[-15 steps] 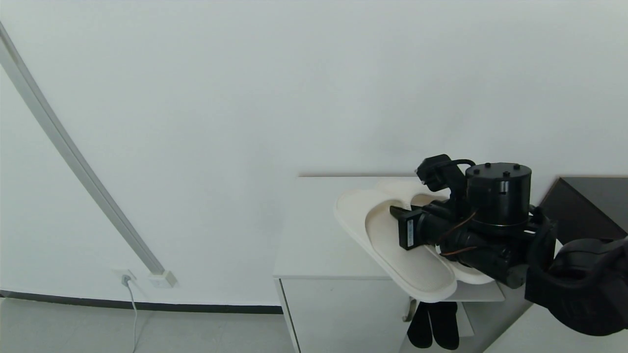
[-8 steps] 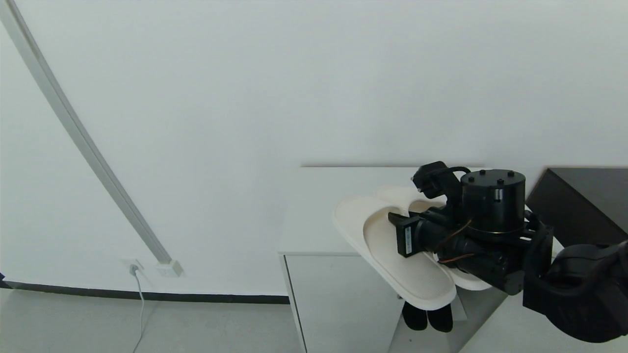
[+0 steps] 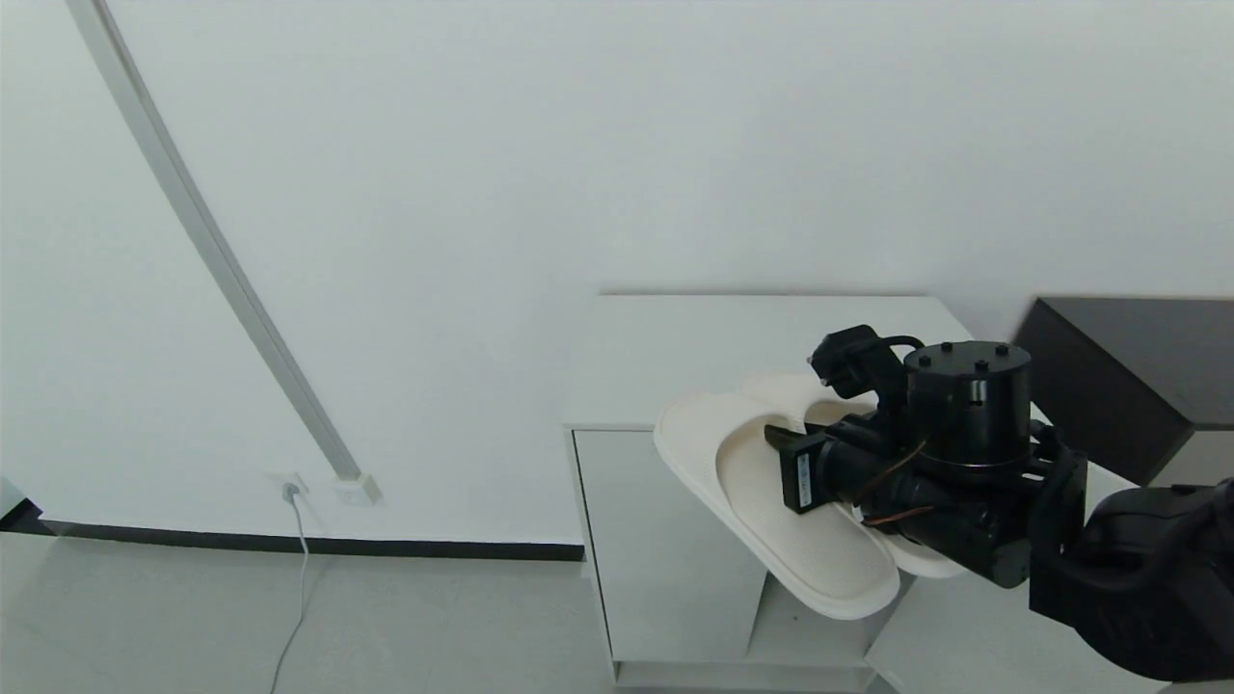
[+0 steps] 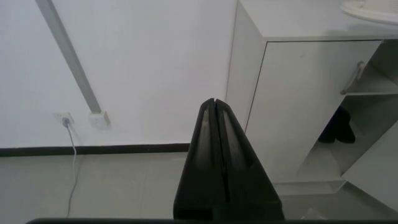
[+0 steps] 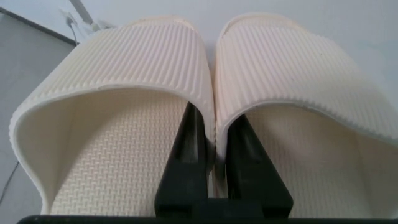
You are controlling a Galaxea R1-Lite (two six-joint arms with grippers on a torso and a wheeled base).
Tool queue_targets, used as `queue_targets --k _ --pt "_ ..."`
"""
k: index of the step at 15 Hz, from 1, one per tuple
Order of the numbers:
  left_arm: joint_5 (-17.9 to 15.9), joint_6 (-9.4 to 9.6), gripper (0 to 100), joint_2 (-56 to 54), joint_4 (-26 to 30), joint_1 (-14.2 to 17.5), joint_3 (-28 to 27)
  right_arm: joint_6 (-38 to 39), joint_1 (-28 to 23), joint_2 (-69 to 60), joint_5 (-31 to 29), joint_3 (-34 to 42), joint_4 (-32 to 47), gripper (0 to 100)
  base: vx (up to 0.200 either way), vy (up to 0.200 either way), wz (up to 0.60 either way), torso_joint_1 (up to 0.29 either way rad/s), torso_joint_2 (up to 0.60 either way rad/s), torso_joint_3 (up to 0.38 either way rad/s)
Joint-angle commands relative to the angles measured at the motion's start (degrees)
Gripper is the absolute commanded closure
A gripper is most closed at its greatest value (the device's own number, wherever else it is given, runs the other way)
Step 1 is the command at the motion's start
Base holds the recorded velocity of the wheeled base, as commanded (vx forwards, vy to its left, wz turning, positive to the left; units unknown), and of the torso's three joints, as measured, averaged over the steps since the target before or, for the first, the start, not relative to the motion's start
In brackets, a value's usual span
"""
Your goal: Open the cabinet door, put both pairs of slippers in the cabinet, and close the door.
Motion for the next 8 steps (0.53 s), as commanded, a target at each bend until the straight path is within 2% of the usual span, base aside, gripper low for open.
queue_targets --k 1,8 --pt "-0.02 -0.01 100 0.07 -0.02 0.02 0.01 -0.01 -0.02 0.15 0.0 0.26 -0.67 100 0.0 0.0 0.0 0.0 0.0 0.0" --pt "0.07 -0.18 100 0.07 -0.02 0.02 0.01 -0.01 0.25 0.24 0.0 0.7 -0.93 100 0.0 0.0 0.0 0.0 0.0 0.0"
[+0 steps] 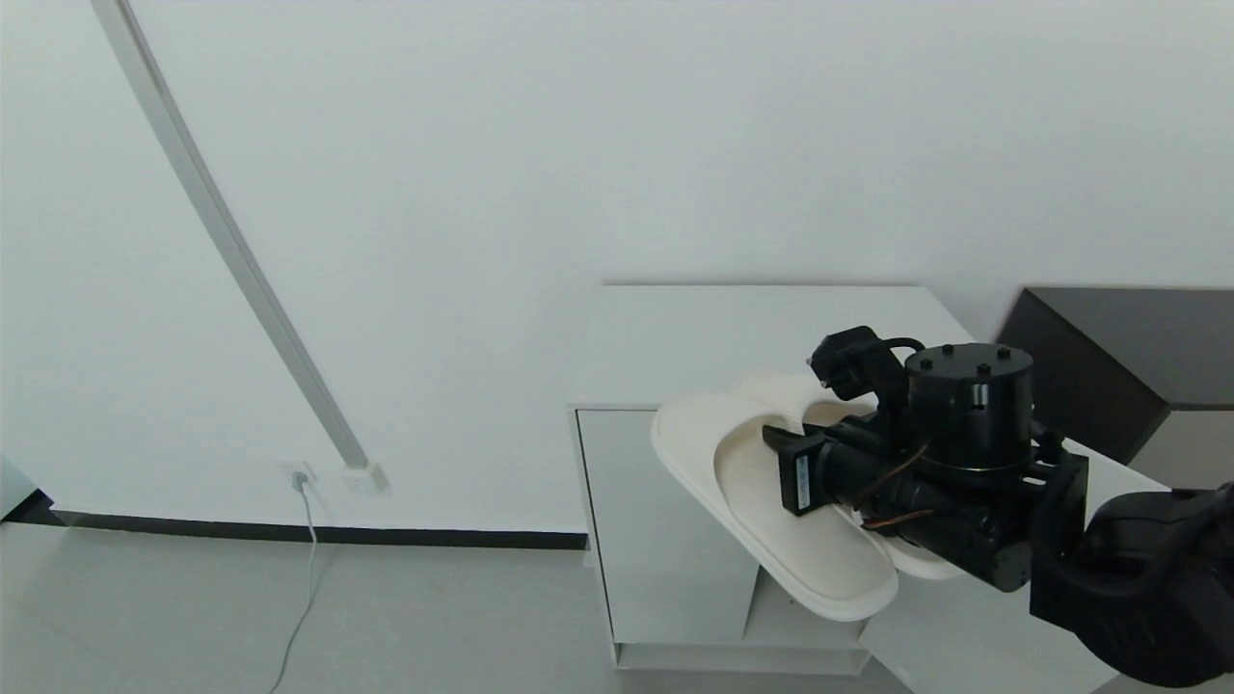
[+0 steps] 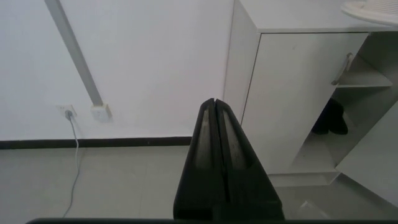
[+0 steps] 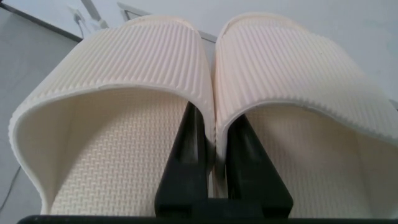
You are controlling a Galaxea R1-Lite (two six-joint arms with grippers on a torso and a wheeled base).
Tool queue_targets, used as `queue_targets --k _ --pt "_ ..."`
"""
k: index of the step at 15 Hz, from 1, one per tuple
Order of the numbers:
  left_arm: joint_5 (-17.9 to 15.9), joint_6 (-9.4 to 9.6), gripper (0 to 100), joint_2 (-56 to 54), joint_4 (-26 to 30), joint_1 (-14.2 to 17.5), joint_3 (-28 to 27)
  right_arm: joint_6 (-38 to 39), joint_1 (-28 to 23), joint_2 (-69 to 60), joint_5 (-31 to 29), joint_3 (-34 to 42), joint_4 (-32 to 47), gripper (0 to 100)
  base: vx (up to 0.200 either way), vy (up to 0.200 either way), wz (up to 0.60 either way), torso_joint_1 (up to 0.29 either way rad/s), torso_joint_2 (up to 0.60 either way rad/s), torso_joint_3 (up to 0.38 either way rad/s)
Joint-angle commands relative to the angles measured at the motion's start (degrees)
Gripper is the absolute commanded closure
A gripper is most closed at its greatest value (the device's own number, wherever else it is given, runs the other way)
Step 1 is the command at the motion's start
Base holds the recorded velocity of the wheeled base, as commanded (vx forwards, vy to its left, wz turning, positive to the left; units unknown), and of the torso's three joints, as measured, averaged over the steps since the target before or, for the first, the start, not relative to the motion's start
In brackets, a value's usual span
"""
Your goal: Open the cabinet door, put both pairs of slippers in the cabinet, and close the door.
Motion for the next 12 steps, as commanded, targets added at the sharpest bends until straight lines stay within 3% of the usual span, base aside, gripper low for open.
queue_targets --k 1,5,12 --pt "0.03 0.0 100 0.07 0.0 -0.01 0.01 -0.01 0.08 0.21 -0.01 0.15 0.02 100 0.0 0.0 0.0 0.0 0.0 0.0" --pt "0.03 -0.18 100 0.07 0.0 -0.01 0.01 0.08 0.6 0.12 -0.01 0.24 -0.24 100 0.0 0.0 0.0 0.0 0.0 0.0" --pt "-0.06 0.0 100 0.07 0.0 -0.01 0.01 -0.01 0.96 -1.2 -0.1 0.94 -0.86 100 0.0 -0.2 0.0 0.0 0.0 0.0"
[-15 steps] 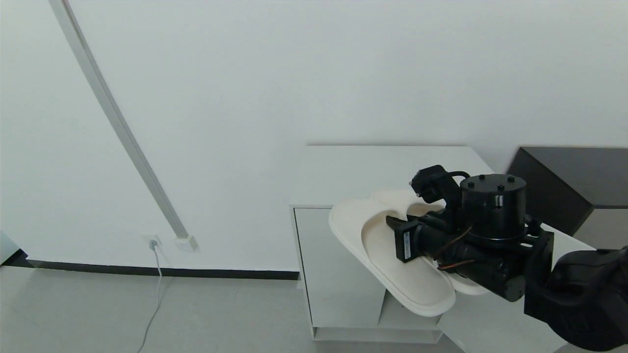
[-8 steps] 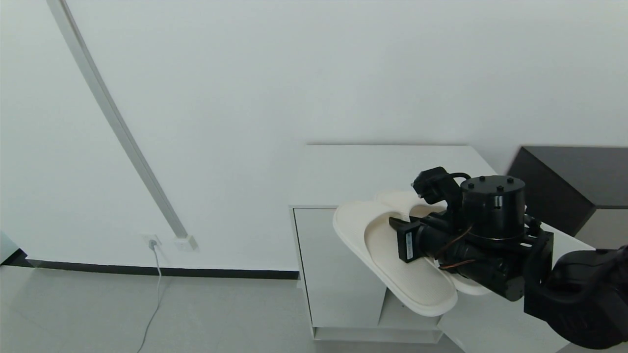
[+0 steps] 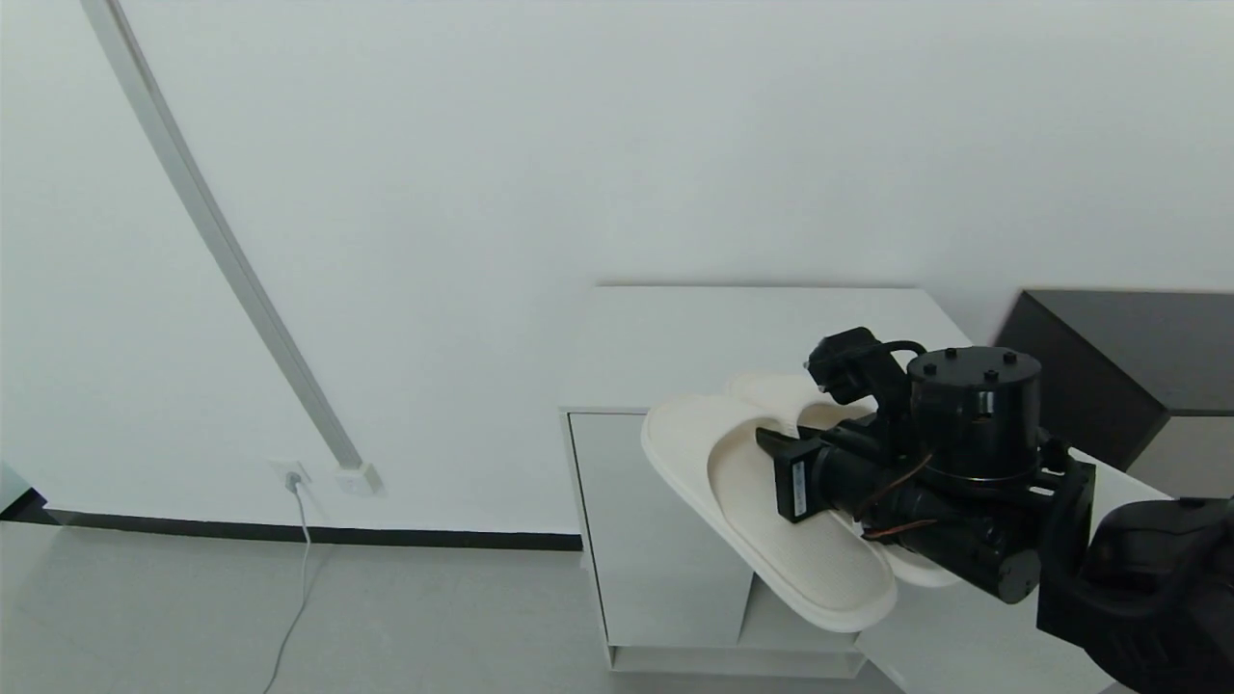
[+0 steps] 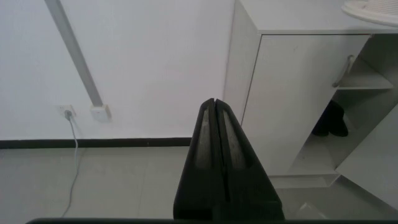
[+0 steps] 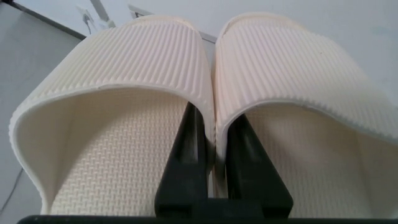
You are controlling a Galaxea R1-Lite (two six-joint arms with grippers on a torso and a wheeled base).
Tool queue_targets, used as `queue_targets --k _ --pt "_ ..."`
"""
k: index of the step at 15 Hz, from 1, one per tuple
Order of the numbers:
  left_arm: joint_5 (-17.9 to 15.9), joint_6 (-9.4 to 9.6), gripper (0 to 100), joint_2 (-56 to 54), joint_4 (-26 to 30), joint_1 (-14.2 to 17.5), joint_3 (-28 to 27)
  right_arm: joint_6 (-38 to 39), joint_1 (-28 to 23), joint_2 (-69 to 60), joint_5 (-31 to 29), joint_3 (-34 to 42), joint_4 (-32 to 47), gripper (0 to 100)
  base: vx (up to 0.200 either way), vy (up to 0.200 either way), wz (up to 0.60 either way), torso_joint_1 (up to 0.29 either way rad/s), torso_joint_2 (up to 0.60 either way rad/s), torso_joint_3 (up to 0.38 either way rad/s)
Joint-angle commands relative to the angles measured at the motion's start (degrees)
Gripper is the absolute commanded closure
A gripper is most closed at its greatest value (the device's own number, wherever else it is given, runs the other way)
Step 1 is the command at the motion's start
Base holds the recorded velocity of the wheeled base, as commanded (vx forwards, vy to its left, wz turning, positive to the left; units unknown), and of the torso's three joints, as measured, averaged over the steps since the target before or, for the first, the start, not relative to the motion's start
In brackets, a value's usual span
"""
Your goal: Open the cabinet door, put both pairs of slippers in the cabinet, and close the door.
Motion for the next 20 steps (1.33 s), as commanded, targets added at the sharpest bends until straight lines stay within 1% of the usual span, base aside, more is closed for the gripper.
queue_targets --k 1,4,13,17,20 --pt "-0.08 0.02 100 0.07 -0.02 0.02 -0.01 -0.02 0.02 -0.32 -0.06 0.16 0.11 100 0.0 -0.2 0.0 0.012 0.0 0.002" --pt "-0.08 0.02 100 0.07 -0.02 0.02 -0.01 0.06 0.02 -1.11 -2.35 1.48 0.02 100 0.0 -0.2 0.0 0.005 0.0 0.001" --pt "-0.08 0.02 100 0.07 -0.02 0.02 -0.01 0.06 1.16 -3.49 -2.43 3.24 0.02 100 0.0 -0.2 0.0 0.001 0.0 0.003" --pt "-0.08 0.02 100 0.07 -0.02 0.02 -0.01 0.15 2.65 -3.84 -2.08 3.42 -0.6 100 0.0 0.0 0.0 0.0 0.0 0.0" --pt "-0.08 -0.15 100 0.07 -0.02 0.02 -0.01 0.42 2.83 -3.75 -1.99 3.33 -0.6 100 0.0 0.0 0.0 0.0 0.0 0.0"
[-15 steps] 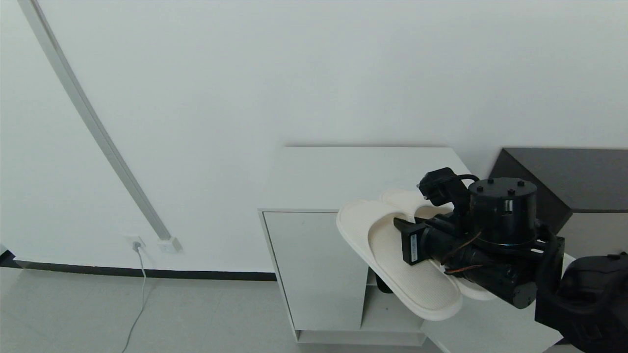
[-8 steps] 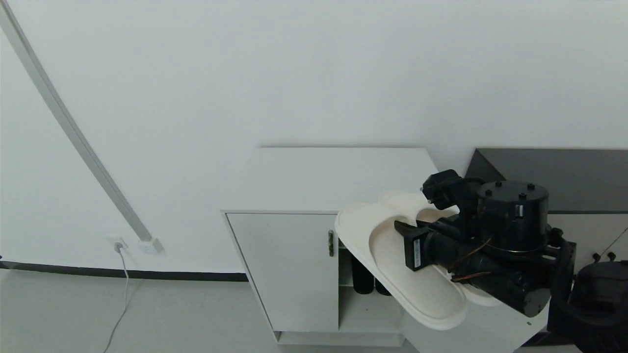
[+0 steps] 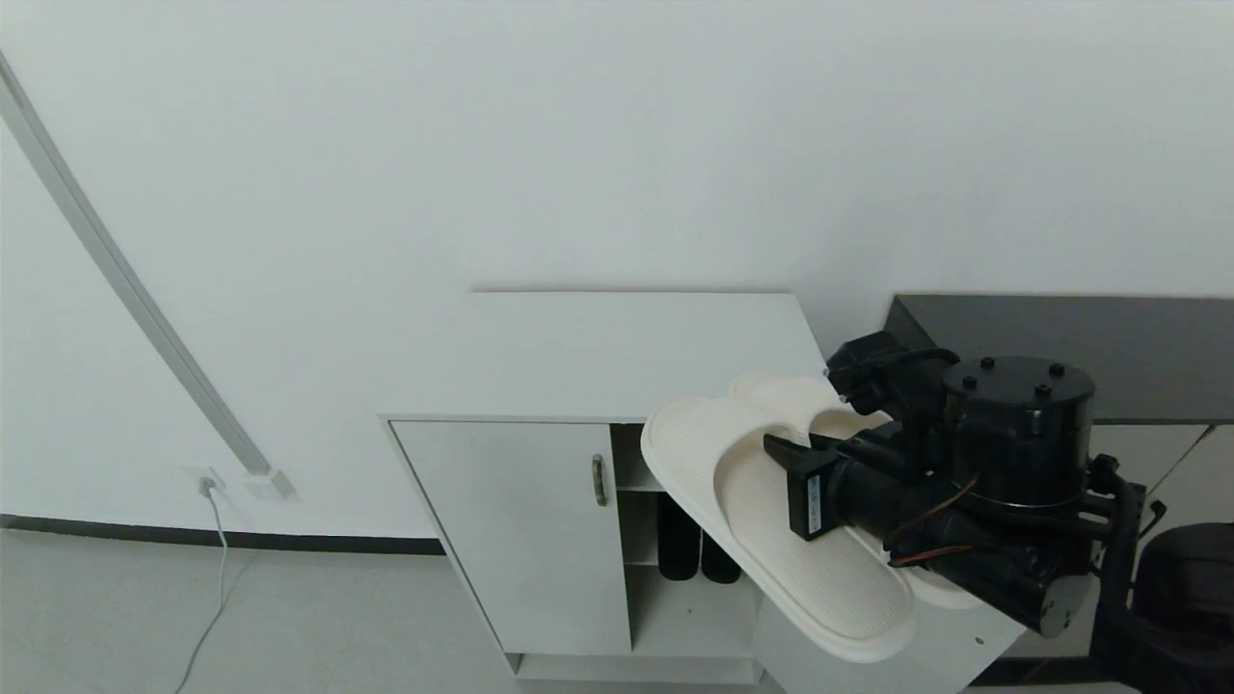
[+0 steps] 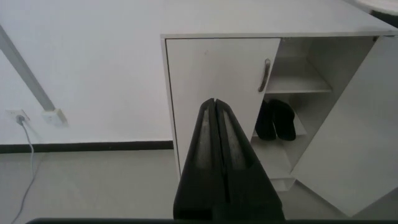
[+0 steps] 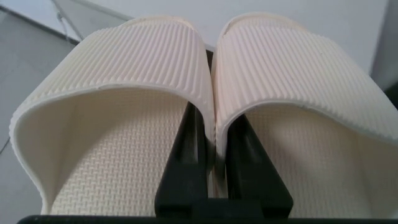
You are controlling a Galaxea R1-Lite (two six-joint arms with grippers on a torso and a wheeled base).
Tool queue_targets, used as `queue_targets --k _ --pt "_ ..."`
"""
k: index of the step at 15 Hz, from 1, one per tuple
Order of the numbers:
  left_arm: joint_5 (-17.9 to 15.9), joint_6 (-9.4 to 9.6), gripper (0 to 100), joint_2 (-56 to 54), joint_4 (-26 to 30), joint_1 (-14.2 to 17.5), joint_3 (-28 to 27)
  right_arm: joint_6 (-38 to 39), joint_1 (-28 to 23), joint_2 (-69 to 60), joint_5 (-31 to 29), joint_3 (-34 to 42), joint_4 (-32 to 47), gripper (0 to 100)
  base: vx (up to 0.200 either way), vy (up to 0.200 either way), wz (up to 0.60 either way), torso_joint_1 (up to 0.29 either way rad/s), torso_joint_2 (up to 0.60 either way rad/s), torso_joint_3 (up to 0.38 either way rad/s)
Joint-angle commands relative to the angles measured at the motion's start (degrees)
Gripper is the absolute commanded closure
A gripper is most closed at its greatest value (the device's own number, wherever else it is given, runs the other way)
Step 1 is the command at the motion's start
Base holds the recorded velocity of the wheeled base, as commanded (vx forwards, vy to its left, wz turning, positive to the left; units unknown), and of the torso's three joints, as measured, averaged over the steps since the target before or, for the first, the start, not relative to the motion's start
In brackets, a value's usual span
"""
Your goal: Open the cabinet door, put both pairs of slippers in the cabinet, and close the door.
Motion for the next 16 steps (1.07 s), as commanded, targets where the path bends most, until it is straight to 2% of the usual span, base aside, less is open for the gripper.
queue_targets --k 1,9,16 --pt "-0.04 -0.04 100 0.07 0.0 0.07 -0.01 0.01 0.14 0.18 -0.01 -0.04 0.0 100 0.0 0.0 0.0 0.0 0.0 0.0" --pt "0.05 -0.04 100 0.07 0.0 0.07 -0.01 0.01 2.51 -0.09 -0.01 1.02 0.0 100 0.0 0.0 0.0 0.0 0.0 0.0" --pt "-0.04 -0.04 100 0.07 0.0 0.07 -0.01 0.01 2.6 -0.17 -0.1 1.46 -0.26 100 0.0 0.0 0.0 -0.025 0.05 0.031"
